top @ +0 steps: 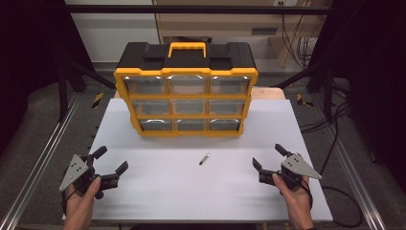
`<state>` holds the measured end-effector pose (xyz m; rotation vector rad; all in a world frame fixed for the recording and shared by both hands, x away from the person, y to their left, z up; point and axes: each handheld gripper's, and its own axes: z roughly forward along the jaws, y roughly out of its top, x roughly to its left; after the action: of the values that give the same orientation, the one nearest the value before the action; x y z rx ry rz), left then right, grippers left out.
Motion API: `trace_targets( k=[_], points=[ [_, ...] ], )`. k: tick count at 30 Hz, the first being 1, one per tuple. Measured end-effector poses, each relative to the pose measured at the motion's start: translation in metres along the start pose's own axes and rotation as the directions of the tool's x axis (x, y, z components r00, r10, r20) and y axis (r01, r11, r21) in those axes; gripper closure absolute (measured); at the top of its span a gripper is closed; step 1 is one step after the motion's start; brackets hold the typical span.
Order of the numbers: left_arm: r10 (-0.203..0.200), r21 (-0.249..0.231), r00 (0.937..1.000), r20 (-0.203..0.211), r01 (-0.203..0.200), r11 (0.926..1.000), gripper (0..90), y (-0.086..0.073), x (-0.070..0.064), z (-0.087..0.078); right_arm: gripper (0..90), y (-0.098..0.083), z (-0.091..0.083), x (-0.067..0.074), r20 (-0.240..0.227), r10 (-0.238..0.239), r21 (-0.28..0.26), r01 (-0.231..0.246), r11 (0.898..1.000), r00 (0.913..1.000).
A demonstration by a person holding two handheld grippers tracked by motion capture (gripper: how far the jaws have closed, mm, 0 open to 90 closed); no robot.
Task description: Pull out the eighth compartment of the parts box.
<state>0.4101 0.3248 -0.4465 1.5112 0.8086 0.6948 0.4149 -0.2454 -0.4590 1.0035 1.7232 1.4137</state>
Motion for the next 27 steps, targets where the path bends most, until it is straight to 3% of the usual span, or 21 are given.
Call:
trace_targets(
  k=[5, 8, 13, 14, 17, 18, 19, 20, 22, 23, 24, 25, 27],
  points=[
    [0.014, 0.018, 0.9996, -0.024, -0.014, 0.9998, 1.4, 0.003, -0.002, -0.001, 5.0, 0.000, 0.001, 0.002, 0.000, 0.004, 0.004, -0.004, 1.000, 1.0000],
    [0.060, 0.074, 0.9974, -0.040, -0.057, 0.9956, 1.5, 0.005, -0.006, 0.002, 4.4, -0.001, 0.001, 0.002, 0.012, 0.010, 0.012, -0.010, 1.000, 0.9999],
    [0.083, 0.097, 0.9965, -0.011, -0.082, 0.9919, 1.6, 0.012, -0.012, 0.011, 3.6, 0.000, 0.001, 0.001, 0.038, 0.020, 0.020, -0.020, 1.000, 0.9991],
    [0.122, 0.111, 0.9925, -0.005, -0.121, 0.9865, 1.6, 0.018, -0.016, 0.019, 3.6, 0.000, 0.001, 0.002, 0.051, 0.013, 0.029, -0.015, 0.999, 0.9986],
    [0.184, 0.141, 0.9829, 0.008, -0.183, 0.9730, 2.2, 0.025, -0.024, 0.033, 4.1, 0.000, 0.001, 0.004, 0.060, -0.004, 0.054, 0.000, 0.999, 0.9982],
    [0.217, 0.139, 0.9761, 0.012, -0.216, 0.9664, 2.1, 0.027, -0.026, 0.038, 4.1, 0.000, 0.001, 0.005, 0.061, 0.001, 0.060, -0.005, 0.998, 0.9981],
    [0.217, 0.139, 0.9761, 0.012, -0.216, 0.9664, 2.2, 0.027, -0.026, 0.038, 4.1, 0.000, 0.001, 0.005, 0.061, 0.001, 0.060, -0.005, 0.998, 0.9981],
    [0.249, 0.164, 0.9683, 0.018, -0.249, 0.9545, 2.3, 0.030, -0.031, 0.047, 4.2, 0.001, 0.002, 0.007, 0.062, 0.009, 0.051, -0.012, 0.999, 0.9980],
    [0.283, 0.178, 0.9589, 0.027, -0.283, 0.9425, 2.5, 0.032, -0.034, 0.057, 4.3, 0.001, 0.002, 0.007, 0.060, 0.009, 0.053, -0.012, 0.999, 0.9981],
    [0.283, 0.178, 0.9589, 0.027, -0.283, 0.9425, 2.5, 0.032, -0.034, 0.057, 4.3, 0.001, 0.002, 0.007, 0.060, 0.009, 0.053, -0.012, 0.999, 0.9981],
    [0.308, 0.193, 0.9508, 0.034, -0.309, 0.9314, 2.6, 0.033, -0.037, 0.065, 4.4, 0.000, 0.003, 0.007, 0.060, 0.015, 0.060, -0.019, 0.998, 0.9981],
    [0.308, 0.193, 0.9508, 0.034, -0.309, 0.9314, 2.6, 0.033, -0.037, 0.065, 4.4, 0.000, 0.003, 0.007, 0.060, 0.015, 0.060, -0.019, 0.998, 0.9981],
    [0.328, 0.205, 0.9437, 0.041, -0.330, 0.9216, 2.7, 0.033, -0.040, 0.072, 4.6, 0.000, 0.002, 0.007, 0.062, 0.015, 0.064, -0.019, 0.998, 0.9980]
  ],
)
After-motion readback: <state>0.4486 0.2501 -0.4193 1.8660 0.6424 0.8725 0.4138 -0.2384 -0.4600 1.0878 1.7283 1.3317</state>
